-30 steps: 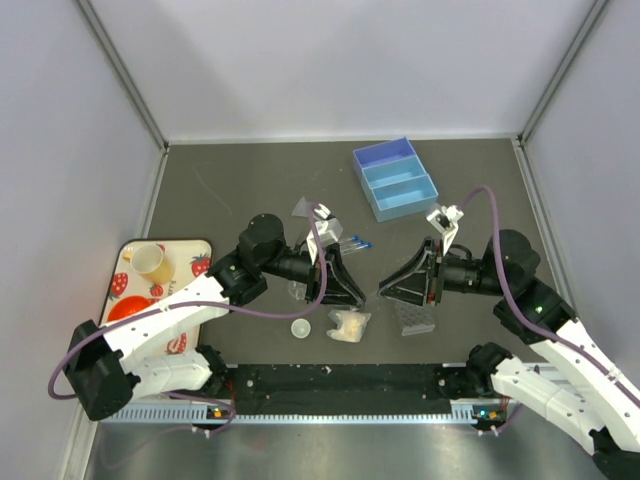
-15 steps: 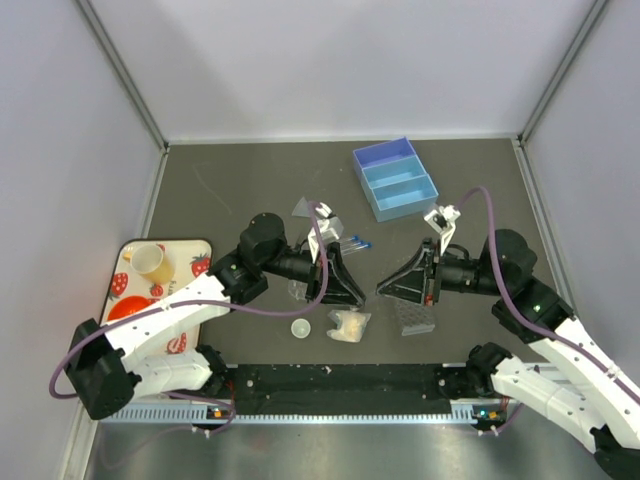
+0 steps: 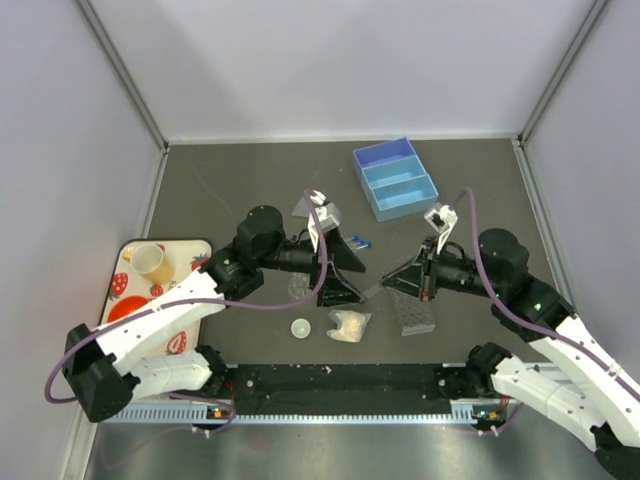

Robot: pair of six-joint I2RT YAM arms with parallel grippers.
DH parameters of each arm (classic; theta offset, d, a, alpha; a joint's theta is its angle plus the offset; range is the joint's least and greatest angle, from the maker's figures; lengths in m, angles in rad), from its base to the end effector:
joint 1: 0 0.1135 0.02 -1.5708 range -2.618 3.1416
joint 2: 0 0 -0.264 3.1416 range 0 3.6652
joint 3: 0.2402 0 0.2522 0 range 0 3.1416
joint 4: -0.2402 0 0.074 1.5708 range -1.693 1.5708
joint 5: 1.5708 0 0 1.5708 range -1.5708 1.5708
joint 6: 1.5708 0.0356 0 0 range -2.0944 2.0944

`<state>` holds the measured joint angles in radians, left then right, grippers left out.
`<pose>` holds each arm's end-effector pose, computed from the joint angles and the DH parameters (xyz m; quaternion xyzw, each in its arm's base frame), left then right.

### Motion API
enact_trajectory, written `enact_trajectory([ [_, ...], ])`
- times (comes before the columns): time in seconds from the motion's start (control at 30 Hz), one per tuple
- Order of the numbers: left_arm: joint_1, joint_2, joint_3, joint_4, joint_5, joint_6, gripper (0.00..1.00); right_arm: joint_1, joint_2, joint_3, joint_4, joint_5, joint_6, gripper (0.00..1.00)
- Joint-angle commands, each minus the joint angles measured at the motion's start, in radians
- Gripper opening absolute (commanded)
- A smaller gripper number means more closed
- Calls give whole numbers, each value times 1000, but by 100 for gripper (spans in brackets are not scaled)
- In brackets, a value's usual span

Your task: Organize the chemistry lab equipment

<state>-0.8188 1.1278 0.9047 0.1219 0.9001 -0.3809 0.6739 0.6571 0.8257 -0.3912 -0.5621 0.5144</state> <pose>0.1536 -0.2050 0.3466 0.4298 0.5888 -0.6072 0.3161 0.1006 0.1047 0.3520 -0.2324 0.7344 0.5153 0.3756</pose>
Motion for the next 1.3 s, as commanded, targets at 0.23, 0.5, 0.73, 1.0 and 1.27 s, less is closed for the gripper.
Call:
enact_trajectory([
  [0.23,3,-243,71,-428,-807,108,99,13,156,69,-193,723,-165,0],
  [0.5,1,-371,-79,-446,-991,33,99,13,220,-48,-80,949,-117,0],
  [0.73,1,-410,-135,-444,-1009,24,99,12,225,-134,18,946,-103,0],
  [1.0,3,-411,-155,-433,-1006,20,99,27,231,-175,66,883,-91,0],
  [1.27,3,-401,-155,-429,-1000,17,99,78,242,-191,75,877,-82,0],
])
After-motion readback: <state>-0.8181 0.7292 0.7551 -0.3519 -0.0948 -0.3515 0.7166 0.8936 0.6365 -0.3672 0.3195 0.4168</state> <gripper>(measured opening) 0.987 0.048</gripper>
